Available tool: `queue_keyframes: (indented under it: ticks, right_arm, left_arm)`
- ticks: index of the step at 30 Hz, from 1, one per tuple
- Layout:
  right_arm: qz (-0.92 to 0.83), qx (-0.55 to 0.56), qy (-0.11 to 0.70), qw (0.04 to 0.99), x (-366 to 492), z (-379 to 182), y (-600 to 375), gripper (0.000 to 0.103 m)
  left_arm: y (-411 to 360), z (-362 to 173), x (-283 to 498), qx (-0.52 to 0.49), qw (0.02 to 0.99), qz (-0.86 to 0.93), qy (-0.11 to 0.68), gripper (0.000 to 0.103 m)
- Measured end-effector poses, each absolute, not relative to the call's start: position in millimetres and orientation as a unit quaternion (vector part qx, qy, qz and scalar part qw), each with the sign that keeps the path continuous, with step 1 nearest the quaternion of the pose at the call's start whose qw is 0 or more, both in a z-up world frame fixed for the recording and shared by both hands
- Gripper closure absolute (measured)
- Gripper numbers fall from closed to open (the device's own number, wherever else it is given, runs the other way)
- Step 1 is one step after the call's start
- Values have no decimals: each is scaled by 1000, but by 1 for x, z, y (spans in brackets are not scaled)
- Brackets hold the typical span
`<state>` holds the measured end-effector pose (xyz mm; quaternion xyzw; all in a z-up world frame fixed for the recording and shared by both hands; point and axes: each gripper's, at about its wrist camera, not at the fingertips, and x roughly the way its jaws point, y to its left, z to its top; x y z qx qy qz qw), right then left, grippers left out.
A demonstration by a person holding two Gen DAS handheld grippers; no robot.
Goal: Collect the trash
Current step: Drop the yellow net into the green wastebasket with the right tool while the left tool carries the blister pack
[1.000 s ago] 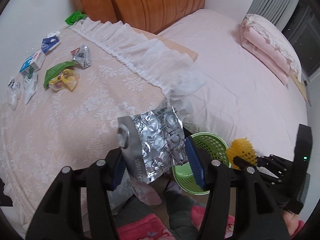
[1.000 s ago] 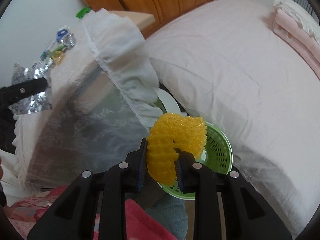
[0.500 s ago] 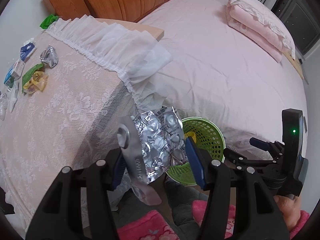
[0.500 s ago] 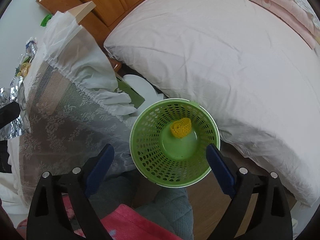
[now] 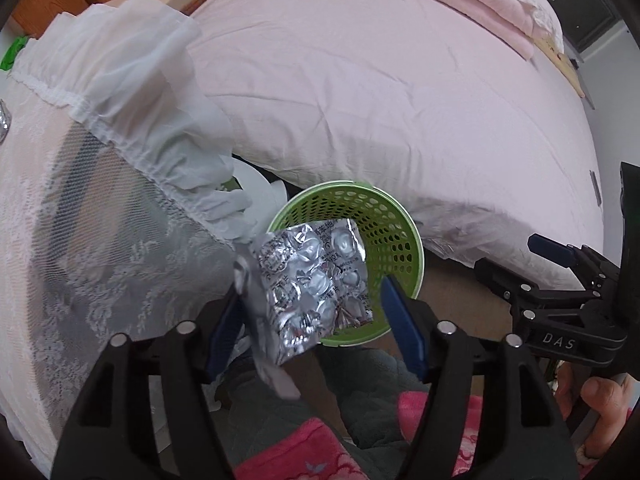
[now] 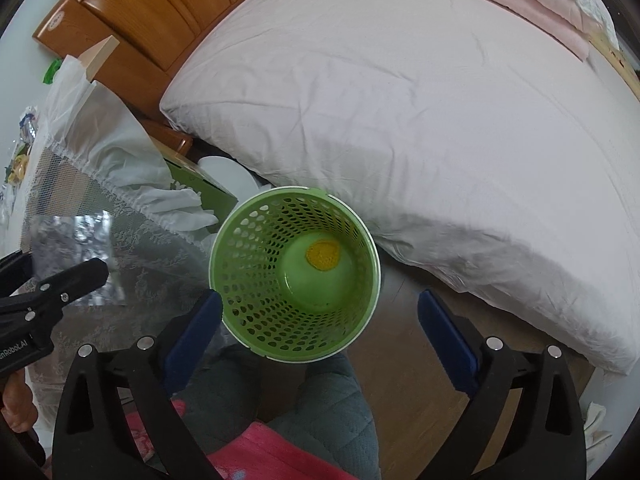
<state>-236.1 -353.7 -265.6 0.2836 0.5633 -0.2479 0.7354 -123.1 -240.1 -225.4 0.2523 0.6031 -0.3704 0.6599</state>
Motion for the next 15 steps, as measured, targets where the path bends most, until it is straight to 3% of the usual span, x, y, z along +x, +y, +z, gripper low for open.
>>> queue_keyframes:
  ticks: [2,5,15]
  right_arm:
    - [-252,286,566,731,-242,-269,-356,5]
    - [-257,292,569,724,-247,-272,-359,5]
    - [-243,288,565,734,-237,-271,-353,5]
  left_arm:
    - [-243,-228,-128,245,661,-371,604,18]
    - [-246,-227,-132,239,661,-377,603,12]
    - [-235,-215,-113,217,684,-354,599,9]
